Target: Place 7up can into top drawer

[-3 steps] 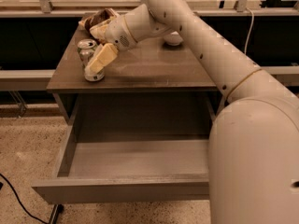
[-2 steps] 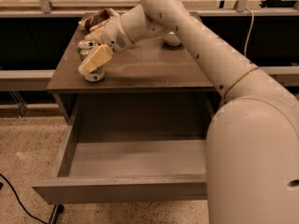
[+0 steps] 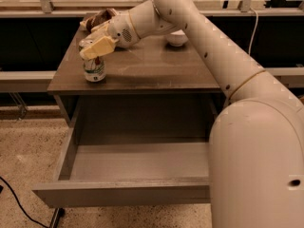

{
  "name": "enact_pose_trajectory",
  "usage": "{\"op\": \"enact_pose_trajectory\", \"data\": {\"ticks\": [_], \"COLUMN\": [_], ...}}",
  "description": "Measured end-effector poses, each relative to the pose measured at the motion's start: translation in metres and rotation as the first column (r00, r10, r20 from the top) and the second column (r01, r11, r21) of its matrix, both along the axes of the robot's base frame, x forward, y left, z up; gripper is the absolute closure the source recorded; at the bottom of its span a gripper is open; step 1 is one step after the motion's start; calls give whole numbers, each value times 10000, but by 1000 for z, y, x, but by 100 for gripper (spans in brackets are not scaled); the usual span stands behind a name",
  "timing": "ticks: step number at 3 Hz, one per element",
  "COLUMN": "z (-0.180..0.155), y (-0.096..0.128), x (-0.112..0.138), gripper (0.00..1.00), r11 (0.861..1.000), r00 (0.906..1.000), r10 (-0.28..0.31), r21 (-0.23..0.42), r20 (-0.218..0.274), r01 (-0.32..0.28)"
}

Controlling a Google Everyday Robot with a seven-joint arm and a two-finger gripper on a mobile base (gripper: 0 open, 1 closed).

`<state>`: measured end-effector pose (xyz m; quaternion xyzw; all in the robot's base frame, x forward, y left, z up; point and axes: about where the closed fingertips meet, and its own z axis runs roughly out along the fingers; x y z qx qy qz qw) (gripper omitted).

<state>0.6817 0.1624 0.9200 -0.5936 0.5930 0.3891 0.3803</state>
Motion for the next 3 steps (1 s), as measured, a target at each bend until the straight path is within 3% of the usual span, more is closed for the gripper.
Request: {"op": "enact_pose_trajectory", "data": {"ticks": [1, 2, 3], "z": [6, 30, 68], "y": [-5, -35, -80], "x": [7, 6, -3], "gripper": [88, 100, 100], "r11": [9997, 9982, 9988], "r00": [9997, 9984, 9864], "r10": [115, 483, 334], "r21": [195, 334, 298], "r20": [-203, 295, 1607], "r01": [-111, -493, -386]}}
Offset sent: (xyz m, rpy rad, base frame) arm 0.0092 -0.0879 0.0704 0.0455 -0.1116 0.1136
